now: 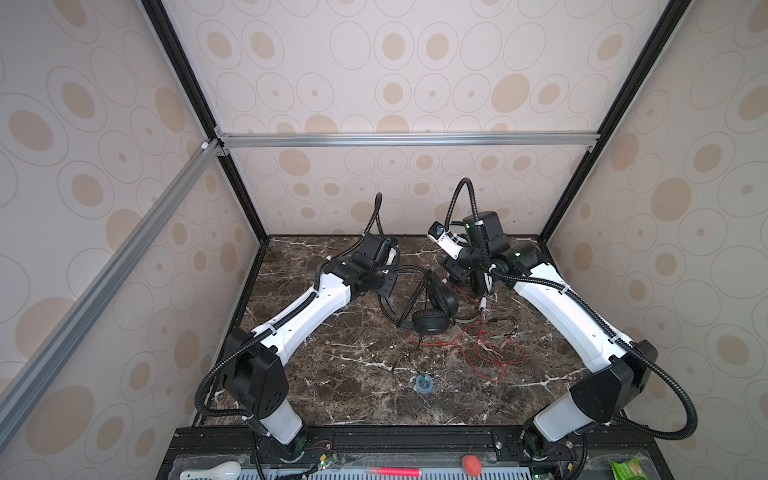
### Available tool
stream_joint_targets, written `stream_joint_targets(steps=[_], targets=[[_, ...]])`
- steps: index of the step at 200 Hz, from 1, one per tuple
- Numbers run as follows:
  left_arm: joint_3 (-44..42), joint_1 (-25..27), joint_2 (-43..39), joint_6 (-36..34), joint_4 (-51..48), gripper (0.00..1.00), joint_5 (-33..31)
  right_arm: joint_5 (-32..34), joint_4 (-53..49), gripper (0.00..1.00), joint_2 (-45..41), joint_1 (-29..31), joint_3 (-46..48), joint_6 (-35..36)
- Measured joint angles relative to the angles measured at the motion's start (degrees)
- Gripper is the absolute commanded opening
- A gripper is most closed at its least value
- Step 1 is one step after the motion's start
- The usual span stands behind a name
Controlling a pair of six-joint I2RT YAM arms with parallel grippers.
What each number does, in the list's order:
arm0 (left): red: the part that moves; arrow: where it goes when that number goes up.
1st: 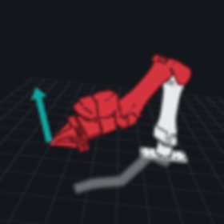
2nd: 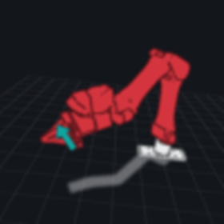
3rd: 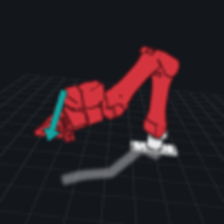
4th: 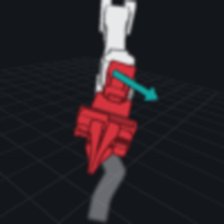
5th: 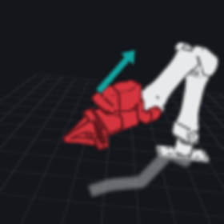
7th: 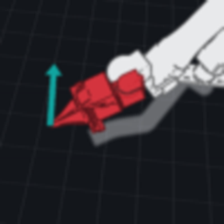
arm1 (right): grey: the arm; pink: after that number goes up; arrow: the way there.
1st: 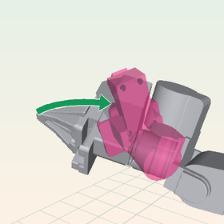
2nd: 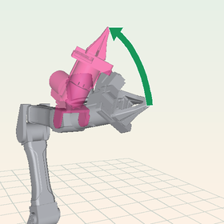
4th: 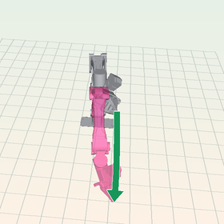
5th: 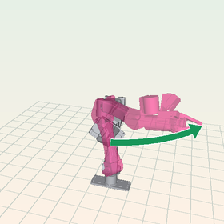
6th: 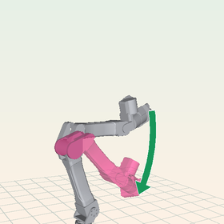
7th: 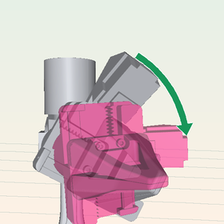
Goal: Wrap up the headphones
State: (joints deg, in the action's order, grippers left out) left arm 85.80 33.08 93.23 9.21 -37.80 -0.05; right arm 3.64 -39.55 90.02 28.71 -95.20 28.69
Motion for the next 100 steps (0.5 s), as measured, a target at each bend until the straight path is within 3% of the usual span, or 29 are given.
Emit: stream_joint_targets(steps=[58,100], targets=[[-0.02,-2.29,0.11,1.95,-0.66,0.00,0.55,0.42,0.87,0.64,-0.13,-2.73,0.87,-3.85],[-0.02,-3.48,0.09,4.11,-0.26,0.00,2.34,-6.16,4.20,0.69,-6.51,-6.34,12.74,-12.28]])
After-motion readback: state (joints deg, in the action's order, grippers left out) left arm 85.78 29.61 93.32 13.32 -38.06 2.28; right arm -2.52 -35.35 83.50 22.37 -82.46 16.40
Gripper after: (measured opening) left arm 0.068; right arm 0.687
